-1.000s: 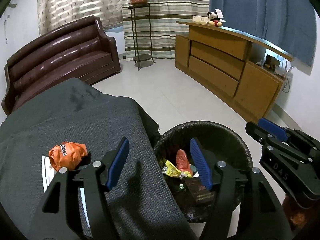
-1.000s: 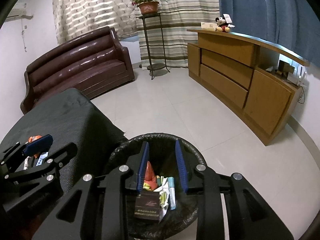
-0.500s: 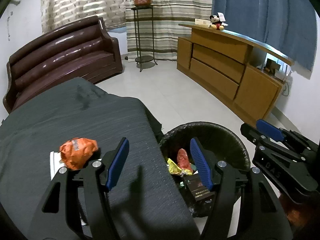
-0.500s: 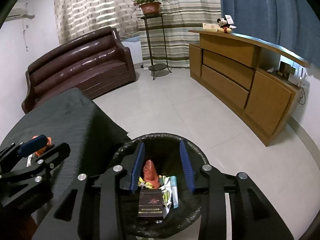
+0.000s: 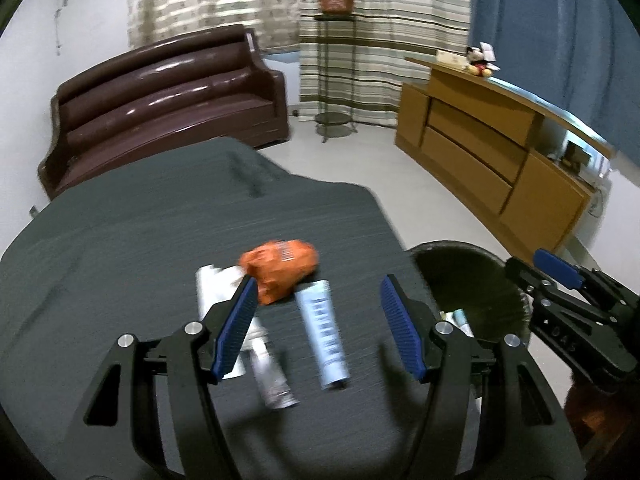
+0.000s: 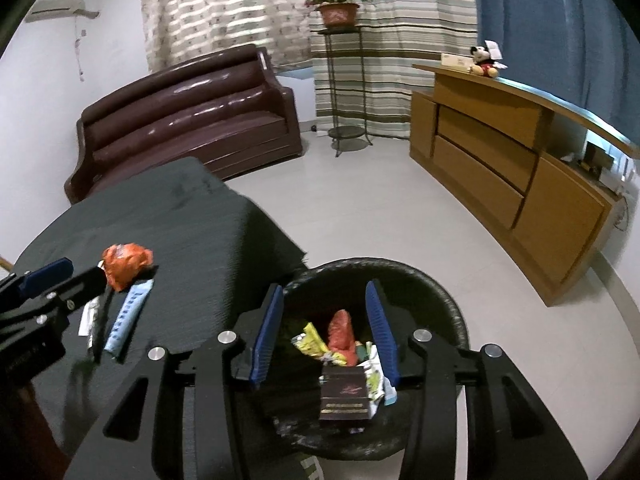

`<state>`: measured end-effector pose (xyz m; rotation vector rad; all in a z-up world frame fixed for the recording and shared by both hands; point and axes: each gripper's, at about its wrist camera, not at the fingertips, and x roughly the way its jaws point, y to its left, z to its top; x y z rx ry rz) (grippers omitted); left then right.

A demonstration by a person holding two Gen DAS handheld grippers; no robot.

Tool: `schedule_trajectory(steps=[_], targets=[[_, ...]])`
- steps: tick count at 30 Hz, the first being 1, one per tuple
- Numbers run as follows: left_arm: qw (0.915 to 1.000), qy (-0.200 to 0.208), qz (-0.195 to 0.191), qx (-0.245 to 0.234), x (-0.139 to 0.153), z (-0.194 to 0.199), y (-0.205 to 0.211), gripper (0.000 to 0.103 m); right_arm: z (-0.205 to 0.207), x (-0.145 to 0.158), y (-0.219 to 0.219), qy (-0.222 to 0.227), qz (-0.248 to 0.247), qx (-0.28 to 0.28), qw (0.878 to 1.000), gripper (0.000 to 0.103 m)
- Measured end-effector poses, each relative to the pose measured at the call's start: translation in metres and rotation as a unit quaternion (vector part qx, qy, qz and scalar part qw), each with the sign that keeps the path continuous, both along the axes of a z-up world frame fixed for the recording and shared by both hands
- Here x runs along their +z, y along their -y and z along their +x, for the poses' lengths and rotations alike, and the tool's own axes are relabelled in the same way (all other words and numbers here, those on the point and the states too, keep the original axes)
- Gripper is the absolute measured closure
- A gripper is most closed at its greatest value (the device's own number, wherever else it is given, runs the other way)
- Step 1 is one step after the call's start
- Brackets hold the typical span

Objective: Collect trash
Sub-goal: 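Move both open tools back over the trash pile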

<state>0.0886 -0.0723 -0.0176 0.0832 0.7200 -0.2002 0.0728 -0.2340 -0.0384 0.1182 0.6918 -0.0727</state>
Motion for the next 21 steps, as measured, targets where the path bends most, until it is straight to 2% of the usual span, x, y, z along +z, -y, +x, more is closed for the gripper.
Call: schedule_trajectory(steps=[11,21], targets=[[0.9977,-0.013,-0.001,0.067,-0.006,-0.007,-0.072,0.041,0.001,0.002,-0.035,-0.005,-0.008,0.034,0.999,0.06],[0.9965,-0.037,0.009,0.075,-0.018,0.001,-0.085,0.041,0.005,-0.001,-0.06,-0.012,-0.006,0.055,0.998,0.06]])
